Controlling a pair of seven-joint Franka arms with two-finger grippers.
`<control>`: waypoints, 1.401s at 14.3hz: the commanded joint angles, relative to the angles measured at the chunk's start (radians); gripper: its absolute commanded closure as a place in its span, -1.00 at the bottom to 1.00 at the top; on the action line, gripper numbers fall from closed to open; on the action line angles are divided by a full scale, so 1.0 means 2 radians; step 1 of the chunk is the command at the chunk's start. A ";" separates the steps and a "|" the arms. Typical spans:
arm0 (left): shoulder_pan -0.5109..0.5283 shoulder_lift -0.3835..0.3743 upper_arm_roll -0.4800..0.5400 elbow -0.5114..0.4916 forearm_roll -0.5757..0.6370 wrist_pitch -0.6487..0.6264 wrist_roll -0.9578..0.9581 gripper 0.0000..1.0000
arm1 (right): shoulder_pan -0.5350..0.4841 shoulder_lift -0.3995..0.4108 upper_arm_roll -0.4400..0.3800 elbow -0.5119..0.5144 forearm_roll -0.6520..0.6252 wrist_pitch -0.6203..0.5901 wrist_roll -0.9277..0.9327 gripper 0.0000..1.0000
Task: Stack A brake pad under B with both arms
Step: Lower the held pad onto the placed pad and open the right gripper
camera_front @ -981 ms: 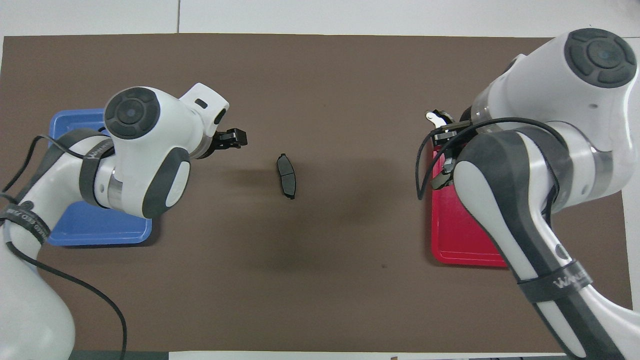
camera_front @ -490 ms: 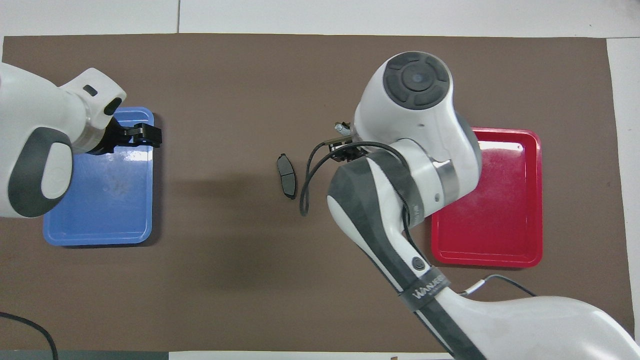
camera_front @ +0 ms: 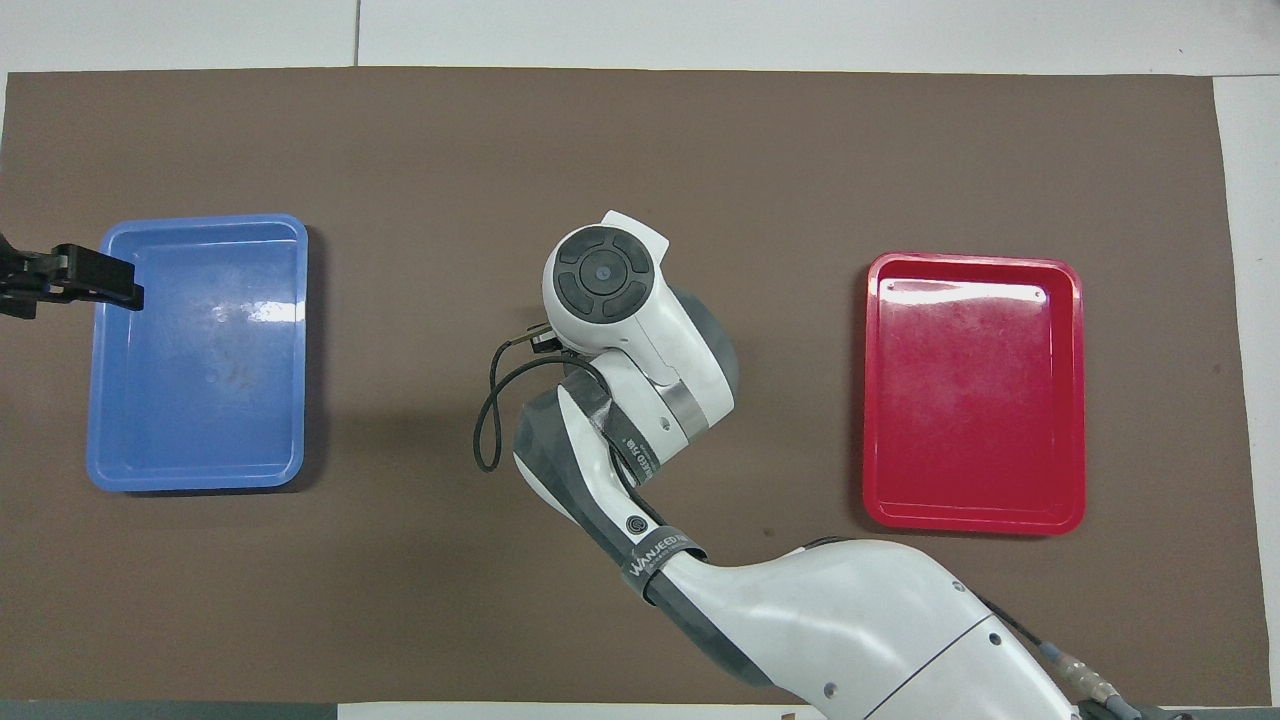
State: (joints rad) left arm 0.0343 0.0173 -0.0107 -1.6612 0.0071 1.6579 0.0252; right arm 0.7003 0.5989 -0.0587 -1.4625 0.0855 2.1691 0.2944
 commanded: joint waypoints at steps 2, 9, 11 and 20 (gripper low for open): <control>0.020 0.012 -0.004 0.047 -0.004 -0.040 0.016 -1.00 | -0.005 0.003 0.011 0.000 0.007 0.014 -0.028 1.00; 0.012 -0.024 -0.005 -0.011 -0.004 -0.031 0.010 -1.00 | -0.003 0.029 0.011 -0.002 0.002 0.028 -0.017 1.00; 0.011 -0.032 -0.008 -0.030 -0.004 -0.018 0.009 -1.00 | -0.003 0.033 0.011 -0.001 0.000 0.030 -0.015 1.00; -0.013 -0.039 -0.008 -0.047 -0.004 0.016 -0.033 -1.00 | 0.013 0.037 0.010 0.001 -0.047 0.027 0.018 -0.99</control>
State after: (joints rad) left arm 0.0138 -0.0281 -0.0367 -1.7196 0.0038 1.6767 -0.0311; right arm 0.7306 0.6703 -0.0450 -1.4671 0.0267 2.2407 0.3119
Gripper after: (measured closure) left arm 0.000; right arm 0.300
